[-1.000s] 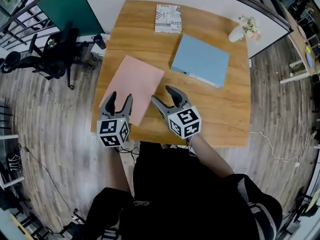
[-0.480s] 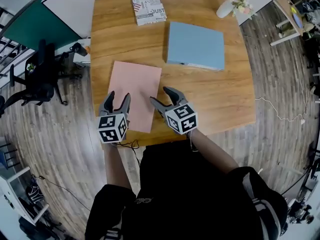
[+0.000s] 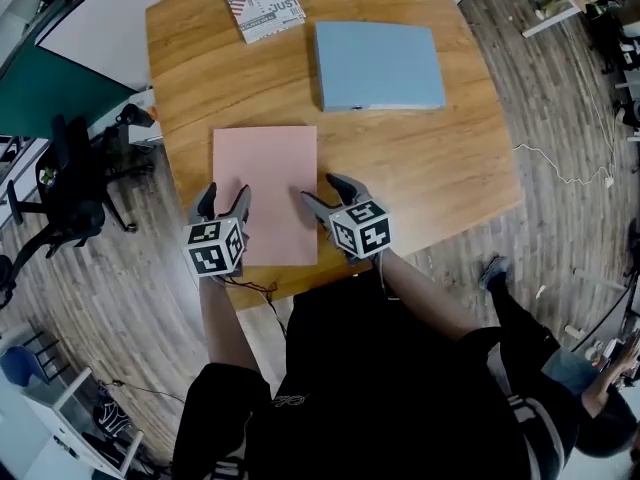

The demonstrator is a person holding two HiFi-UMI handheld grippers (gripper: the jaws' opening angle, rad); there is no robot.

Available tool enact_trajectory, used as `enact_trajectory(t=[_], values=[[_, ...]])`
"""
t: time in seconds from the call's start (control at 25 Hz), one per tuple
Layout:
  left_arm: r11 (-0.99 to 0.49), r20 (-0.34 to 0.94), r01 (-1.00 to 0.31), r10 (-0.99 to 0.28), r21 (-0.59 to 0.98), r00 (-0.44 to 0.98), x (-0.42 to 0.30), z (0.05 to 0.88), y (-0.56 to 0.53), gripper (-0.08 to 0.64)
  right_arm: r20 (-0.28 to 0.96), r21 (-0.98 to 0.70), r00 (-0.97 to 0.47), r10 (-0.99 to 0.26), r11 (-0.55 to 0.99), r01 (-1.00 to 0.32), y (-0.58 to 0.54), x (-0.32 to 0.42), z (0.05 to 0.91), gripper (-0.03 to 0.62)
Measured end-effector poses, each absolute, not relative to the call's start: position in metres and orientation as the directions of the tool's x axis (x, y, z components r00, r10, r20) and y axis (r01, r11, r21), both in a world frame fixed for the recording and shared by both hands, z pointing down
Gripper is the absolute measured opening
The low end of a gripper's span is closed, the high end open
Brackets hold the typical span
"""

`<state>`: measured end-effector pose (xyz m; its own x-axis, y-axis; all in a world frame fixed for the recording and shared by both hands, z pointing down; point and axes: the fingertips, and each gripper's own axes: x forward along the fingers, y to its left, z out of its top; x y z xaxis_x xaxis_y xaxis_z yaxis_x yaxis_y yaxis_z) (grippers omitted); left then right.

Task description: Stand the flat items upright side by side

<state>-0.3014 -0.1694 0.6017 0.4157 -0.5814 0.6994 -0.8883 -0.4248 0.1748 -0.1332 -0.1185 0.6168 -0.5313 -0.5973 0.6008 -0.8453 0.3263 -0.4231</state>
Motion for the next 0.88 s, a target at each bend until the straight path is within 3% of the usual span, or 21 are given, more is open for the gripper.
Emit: enact_trajectory(t=[0.52,0.88], values=[[-0.443,0.789,-0.839,-0.367,0.317,0.492,-0.325,0.659,-0.193,0.411,0.660,-0.507,-0.491,-0.569,0.146,-0.850,-0.131,-0.137,0.655,0.302],[-0.455,0.785,-0.798,-0.283,0.395,0.550,-0.313,0.669,-0.187,0.389,0.689,-0.516,-0.507,-0.517,0.141,-0.845,-0.139,-0.147,0.668,0.333]])
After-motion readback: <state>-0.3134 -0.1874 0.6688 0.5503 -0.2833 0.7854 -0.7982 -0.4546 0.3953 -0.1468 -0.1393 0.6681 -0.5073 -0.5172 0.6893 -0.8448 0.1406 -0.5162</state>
